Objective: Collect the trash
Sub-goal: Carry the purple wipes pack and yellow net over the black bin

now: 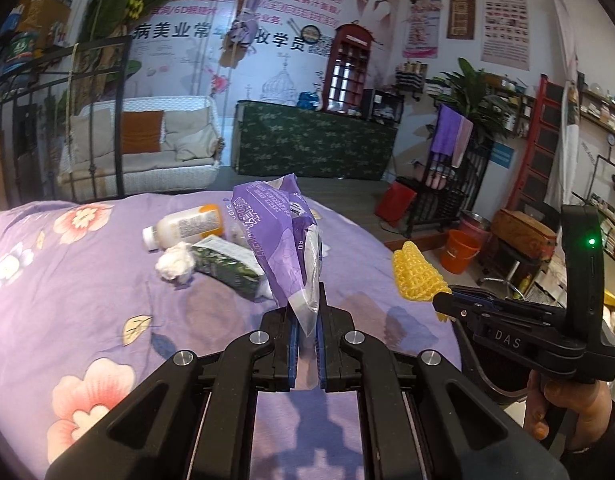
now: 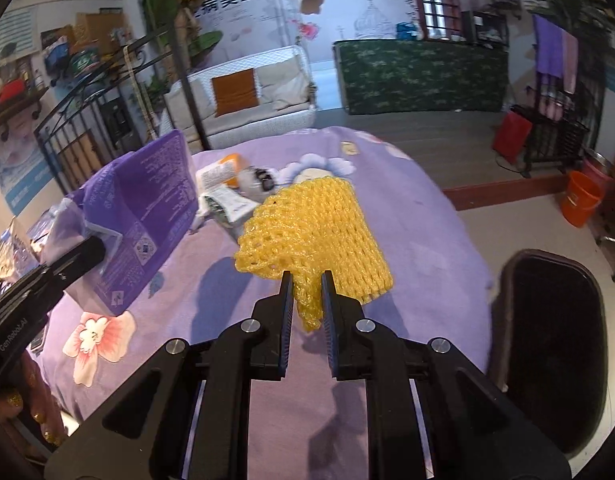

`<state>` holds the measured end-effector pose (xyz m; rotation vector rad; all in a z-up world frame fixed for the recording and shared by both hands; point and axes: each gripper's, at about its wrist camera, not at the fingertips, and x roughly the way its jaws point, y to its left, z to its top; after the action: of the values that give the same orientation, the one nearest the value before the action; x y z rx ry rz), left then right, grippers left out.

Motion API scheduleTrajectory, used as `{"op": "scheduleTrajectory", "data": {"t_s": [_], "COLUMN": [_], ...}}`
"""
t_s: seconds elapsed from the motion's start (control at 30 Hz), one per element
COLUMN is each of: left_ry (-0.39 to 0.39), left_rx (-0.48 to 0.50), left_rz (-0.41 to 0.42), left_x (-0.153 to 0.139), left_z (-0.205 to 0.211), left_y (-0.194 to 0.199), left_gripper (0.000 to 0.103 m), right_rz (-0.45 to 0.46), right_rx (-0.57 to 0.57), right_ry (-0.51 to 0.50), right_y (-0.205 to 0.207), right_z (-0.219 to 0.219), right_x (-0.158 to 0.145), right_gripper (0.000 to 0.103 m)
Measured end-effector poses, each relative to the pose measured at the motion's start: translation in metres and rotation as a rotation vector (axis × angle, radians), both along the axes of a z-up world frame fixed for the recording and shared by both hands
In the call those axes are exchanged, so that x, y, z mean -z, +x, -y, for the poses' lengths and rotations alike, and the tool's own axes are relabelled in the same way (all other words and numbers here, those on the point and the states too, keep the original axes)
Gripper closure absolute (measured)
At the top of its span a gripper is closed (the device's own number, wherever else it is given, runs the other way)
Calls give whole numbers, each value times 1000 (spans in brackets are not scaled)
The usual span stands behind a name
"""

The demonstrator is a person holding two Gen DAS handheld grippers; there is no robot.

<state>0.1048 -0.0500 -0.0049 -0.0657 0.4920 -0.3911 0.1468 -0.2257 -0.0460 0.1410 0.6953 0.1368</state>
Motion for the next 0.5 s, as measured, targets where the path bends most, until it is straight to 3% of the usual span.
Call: {"op": "scheduleTrajectory", "data": {"t_s": [0.5], "left_ry": [9], "left_rx": [214], "left_rz": [44], "left_x": [-5], "left_z": [72], "left_y": [4], "left_gripper": [96], "right_rz": [-53], "right_rx": [343], "right_ry": [-12], "right_y": [-42], "right_z": [123], "right_x": [15], "right_gripper": [88]}}
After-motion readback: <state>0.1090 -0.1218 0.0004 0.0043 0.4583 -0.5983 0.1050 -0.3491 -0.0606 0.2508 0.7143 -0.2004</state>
